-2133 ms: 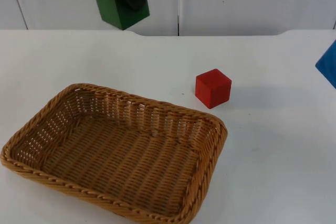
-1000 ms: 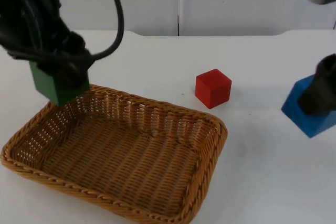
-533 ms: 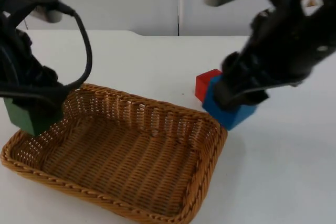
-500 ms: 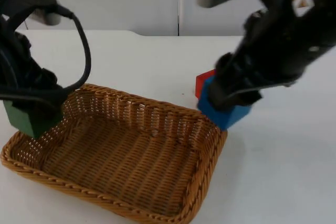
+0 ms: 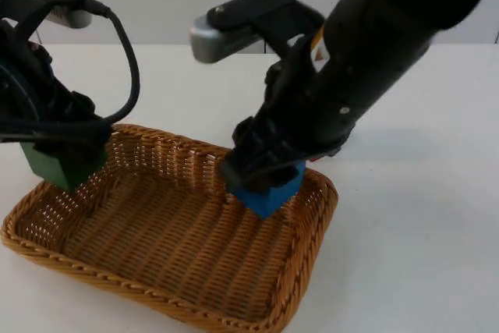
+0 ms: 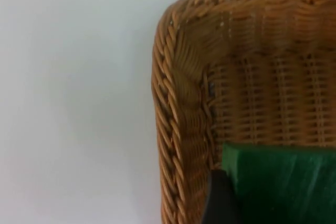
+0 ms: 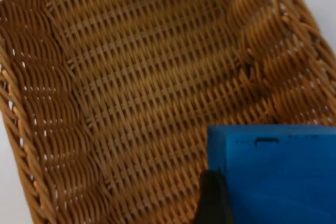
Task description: Pick up one cube with each hand and place exactly two cubes into the same basket, leaving the remaining cube outside.
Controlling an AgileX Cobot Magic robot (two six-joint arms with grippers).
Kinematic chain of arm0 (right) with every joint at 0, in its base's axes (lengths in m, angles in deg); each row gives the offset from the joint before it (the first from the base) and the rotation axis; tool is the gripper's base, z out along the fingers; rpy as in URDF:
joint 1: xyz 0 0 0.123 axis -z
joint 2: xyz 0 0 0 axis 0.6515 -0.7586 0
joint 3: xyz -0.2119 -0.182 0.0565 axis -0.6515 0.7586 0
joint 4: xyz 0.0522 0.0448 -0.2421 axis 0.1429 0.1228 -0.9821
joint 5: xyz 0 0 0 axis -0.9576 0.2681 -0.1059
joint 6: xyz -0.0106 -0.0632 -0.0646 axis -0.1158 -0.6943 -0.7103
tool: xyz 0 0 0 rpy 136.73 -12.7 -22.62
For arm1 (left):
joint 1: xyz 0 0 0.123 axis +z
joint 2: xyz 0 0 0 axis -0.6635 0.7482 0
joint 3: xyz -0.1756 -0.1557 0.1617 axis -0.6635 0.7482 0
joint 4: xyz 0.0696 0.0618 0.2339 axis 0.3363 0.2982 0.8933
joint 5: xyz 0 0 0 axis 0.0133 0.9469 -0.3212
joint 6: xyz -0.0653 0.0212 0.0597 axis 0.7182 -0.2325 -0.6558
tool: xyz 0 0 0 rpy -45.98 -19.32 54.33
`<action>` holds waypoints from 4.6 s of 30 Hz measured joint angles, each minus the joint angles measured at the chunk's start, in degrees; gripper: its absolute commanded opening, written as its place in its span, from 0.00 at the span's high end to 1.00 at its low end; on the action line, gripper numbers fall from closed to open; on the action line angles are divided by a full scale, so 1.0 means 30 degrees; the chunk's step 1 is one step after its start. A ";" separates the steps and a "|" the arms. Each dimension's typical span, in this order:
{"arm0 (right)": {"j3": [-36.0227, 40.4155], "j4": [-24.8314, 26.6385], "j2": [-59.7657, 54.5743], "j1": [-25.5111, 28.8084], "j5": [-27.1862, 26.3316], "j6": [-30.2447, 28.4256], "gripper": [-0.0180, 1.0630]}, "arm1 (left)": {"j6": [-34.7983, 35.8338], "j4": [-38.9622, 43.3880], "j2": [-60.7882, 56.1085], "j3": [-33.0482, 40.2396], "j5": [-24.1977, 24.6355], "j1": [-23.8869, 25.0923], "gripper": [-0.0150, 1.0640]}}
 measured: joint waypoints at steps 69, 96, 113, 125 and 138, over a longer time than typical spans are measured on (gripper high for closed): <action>-0.0110 -0.0031 -0.2290 0.0000 -0.2579 0.0000 0.33 | -0.1005 -0.2973 0.2704 0.0373 -0.2149 0.0000 0.20; -0.0110 -0.0666 0.8182 0.0000 -0.0321 -0.0342 0.33 | -0.1005 -0.2973 -1.0094 0.0373 -0.0707 0.0000 0.20; 0.2421 -0.1014 1.1420 0.0000 0.0446 -0.0342 0.33 | -0.1005 -0.3007 -1.1854 0.0395 0.1275 0.0000 0.20; 0.4994 -0.1014 1.4033 0.0000 0.0214 -0.0342 0.33 | -0.1005 -0.3007 -1.4297 0.0418 0.2505 0.0000 0.20; 0.7095 -0.1014 1.7483 0.0000 0.0249 0.0014 0.33 | -0.1005 -0.3083 -1.6754 0.0601 0.4142 0.0000 0.20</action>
